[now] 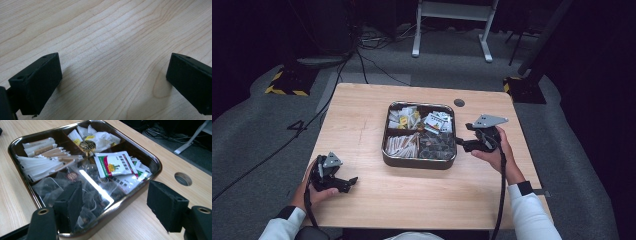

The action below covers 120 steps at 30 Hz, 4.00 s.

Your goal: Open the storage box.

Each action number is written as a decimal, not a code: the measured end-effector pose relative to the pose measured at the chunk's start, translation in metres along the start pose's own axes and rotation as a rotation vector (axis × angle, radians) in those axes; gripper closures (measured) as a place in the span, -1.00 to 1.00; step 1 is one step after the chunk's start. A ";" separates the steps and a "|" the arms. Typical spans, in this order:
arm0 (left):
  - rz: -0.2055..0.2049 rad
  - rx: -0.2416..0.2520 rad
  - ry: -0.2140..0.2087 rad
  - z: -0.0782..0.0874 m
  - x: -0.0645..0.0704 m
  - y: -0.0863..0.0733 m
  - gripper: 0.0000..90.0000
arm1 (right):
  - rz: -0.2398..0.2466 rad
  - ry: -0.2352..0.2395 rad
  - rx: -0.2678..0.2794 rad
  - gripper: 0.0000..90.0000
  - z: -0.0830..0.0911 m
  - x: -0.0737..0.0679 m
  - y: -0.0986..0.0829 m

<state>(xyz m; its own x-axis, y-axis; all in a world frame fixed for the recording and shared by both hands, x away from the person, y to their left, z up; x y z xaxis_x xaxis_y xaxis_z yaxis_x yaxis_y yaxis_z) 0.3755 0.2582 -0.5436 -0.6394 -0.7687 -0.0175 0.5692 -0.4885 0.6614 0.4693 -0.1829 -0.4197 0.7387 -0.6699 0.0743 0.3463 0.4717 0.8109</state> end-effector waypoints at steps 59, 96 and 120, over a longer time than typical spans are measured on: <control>0.001 0.001 -0.002 0.000 0.000 -0.001 -0.99 | -0.014 0.123 -0.086 -0.26 -0.130 -0.042 0.050; 0.001 0.001 0.000 0.001 0.000 -0.001 -0.99 | -0.026 0.107 -0.139 0.32 -0.149 -0.037 0.049; -0.003 0.001 -0.003 0.001 0.000 -0.001 -0.99 | -0.013 0.077 -0.106 0.33 -0.121 -0.026 0.060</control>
<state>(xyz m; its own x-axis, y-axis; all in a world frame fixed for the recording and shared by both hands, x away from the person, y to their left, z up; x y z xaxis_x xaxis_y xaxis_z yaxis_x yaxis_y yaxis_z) 0.3745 0.2589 -0.5436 -0.6428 -0.7658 -0.0169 0.5669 -0.4905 0.6619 0.5410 -0.0671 -0.4431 0.7742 -0.6328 0.0161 0.4128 0.5240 0.7450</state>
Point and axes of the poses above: each handheld gripper's, and its own axes: z roughly backward along the jaws, y roughly out of its top, x roughly to its right, the point moved 5 cm from there along -z, roughly forward along the jaws, and after that the axes turned 3 degrees about -z, right-handed, at the moved point
